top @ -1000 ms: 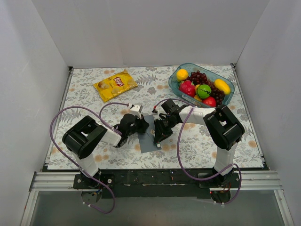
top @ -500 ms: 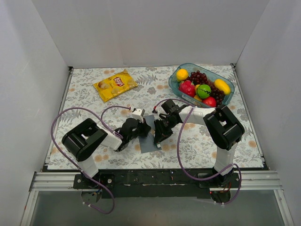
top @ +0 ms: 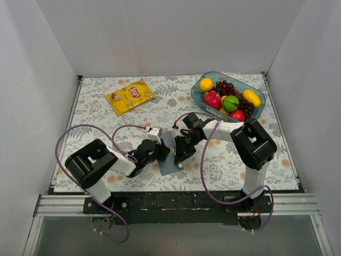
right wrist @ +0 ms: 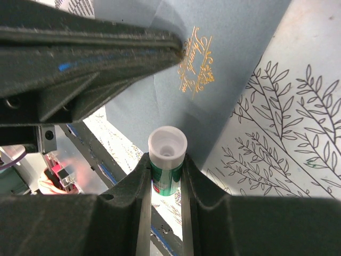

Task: Place the letter into the envelope and seal it
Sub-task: Seal the envelope at the center of the board.

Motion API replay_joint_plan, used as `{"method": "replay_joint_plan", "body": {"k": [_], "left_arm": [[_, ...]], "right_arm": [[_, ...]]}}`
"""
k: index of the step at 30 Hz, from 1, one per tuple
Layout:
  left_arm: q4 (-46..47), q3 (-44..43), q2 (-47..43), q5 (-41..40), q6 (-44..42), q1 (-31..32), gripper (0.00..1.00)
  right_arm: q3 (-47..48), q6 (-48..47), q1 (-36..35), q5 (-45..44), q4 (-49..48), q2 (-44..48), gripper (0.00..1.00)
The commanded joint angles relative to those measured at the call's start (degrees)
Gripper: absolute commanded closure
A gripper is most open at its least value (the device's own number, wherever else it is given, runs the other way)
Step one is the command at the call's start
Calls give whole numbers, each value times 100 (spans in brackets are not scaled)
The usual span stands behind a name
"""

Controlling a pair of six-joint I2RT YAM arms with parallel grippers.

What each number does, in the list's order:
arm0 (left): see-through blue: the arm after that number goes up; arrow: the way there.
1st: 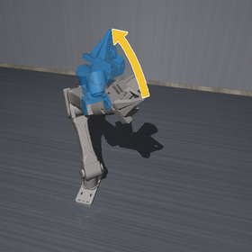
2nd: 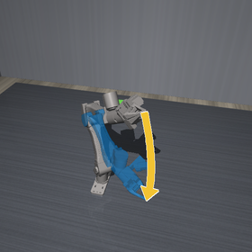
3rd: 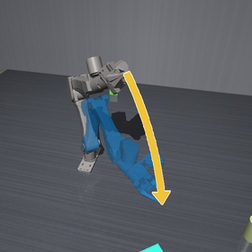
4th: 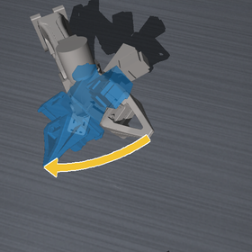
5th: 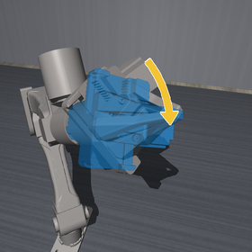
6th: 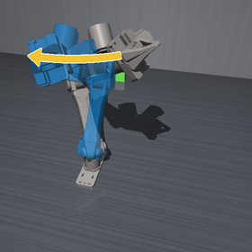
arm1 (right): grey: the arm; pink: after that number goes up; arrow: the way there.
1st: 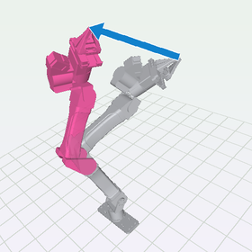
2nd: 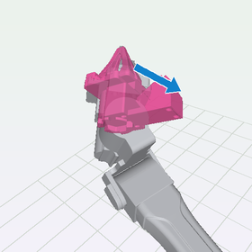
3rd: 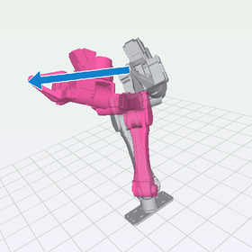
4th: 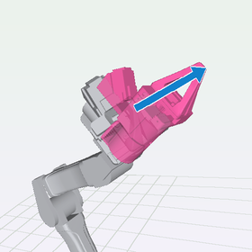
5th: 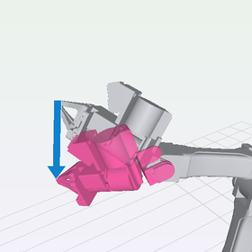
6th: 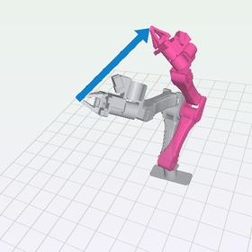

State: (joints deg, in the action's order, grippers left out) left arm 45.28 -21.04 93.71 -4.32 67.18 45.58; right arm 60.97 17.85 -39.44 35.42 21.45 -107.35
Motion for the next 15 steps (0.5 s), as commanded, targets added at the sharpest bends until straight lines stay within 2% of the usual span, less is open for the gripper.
{"method": "replay_joint_plan", "body": {"k": [1, 15], "left_arm": [[-1073, 232, 42, 124, 111, 293, 100], [-1241, 319, -107, 221, 313, 759, 100]], "right_arm": [[-129, -176, 24, -404, 105, -155, 99], [-129, -168, 24, -413, 96, -128, 99]]}}
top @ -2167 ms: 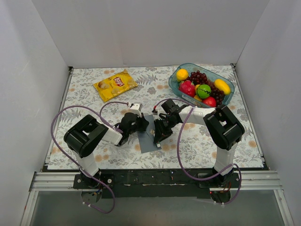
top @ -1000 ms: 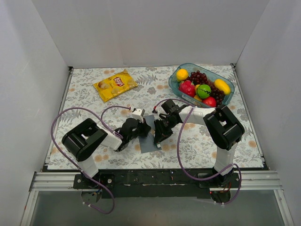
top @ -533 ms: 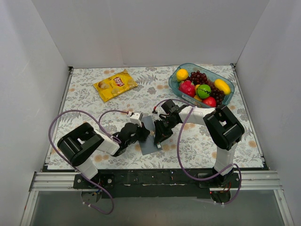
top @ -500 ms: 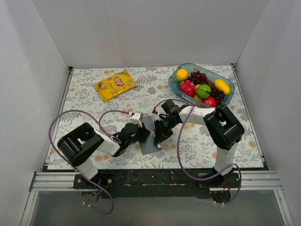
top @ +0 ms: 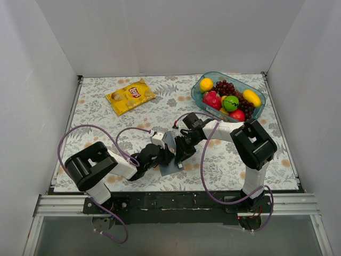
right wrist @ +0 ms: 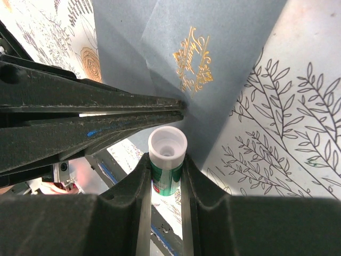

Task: Place the letter into the envelope and seal it
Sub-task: Seal the envelope at the center of the board.

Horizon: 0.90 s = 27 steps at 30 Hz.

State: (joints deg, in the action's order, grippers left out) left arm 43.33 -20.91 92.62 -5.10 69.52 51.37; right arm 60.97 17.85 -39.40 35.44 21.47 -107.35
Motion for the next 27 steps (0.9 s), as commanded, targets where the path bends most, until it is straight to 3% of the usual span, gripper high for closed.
{"method": "replay_joint_plan", "body": {"k": [1, 17, 27], "left_arm": [[-1046, 359, -16, 299, 132, 180, 100], [-1151, 693, -376, -122, 589, 154, 100], [-1239, 904, -877, -281, 704, -312, 100]], "right_arm": [[-129, -167, 11, -424, 94, -128, 99], [-164, -167, 11, -442, 85, -128, 99], [-147, -167, 20, -424, 85, -146, 99]]}}
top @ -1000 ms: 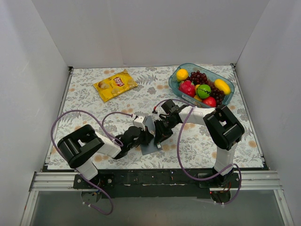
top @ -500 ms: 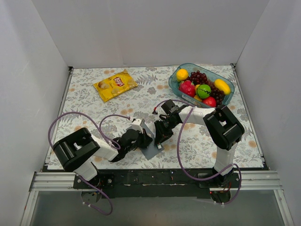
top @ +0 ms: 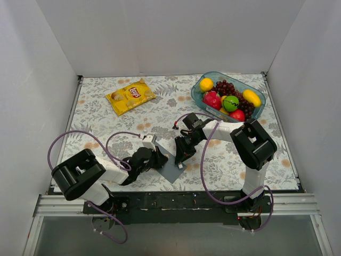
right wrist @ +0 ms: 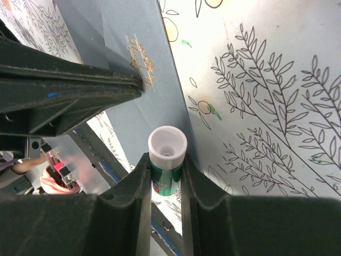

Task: Place the letter into the envelope and seal it
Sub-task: Seal the envelope at the center of the board.

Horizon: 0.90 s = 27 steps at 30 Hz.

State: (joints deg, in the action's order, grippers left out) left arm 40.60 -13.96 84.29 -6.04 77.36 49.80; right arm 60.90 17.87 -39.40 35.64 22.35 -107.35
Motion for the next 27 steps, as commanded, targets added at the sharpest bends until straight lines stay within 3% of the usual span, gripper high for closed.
{"method": "replay_joint_plan", "body": {"k": [1, 12, 27], "left_arm": [[-984, 174, -53, -161, -124, -155, 100], [-1089, 95, -343, 95, -450, 73, 100], [-869, -222, 245, 165, -380, 627, 100]], "right_arm": [[-140, -178, 20, -444, -2, -146, 99], [-123, -161, 11, -426, -11, -146, 99], [-175, -170, 11, -426, -46, -146, 99]]}}
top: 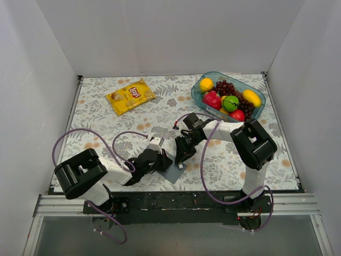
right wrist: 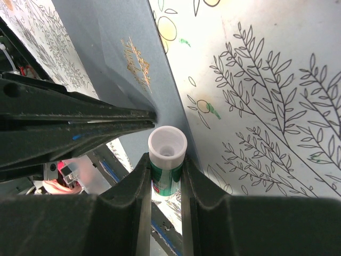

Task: Place the letter into the envelope and seal it
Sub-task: Seal the envelope at the center of the board.

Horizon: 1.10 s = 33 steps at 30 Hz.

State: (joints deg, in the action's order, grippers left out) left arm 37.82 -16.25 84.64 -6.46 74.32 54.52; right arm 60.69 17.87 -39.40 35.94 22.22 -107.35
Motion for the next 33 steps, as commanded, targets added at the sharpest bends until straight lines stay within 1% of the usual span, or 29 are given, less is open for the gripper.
{"method": "replay_joint_plan", "body": {"k": [1, 11, 17, 23, 33], "left_arm": [[-575, -1, 228, 215, -76, 173, 100], [-425, -89, 246, 619, -155, 287, 100], [-460, 43, 35, 637, -199, 296, 100], [-548, 183, 61, 585, -147, 296, 100], [-434, 298, 228, 321, -76, 296, 100]], "right_arm": [[-154, -161, 20, -448, -33, -146, 99], [-162, -152, 20, -448, -42, -155, 99], [-162, -161, 20, -448, -42, -172, 99], [-118, -152, 11, -483, -16, -155, 99], [-30, -143, 11, -606, 397, 539, 99]]}}
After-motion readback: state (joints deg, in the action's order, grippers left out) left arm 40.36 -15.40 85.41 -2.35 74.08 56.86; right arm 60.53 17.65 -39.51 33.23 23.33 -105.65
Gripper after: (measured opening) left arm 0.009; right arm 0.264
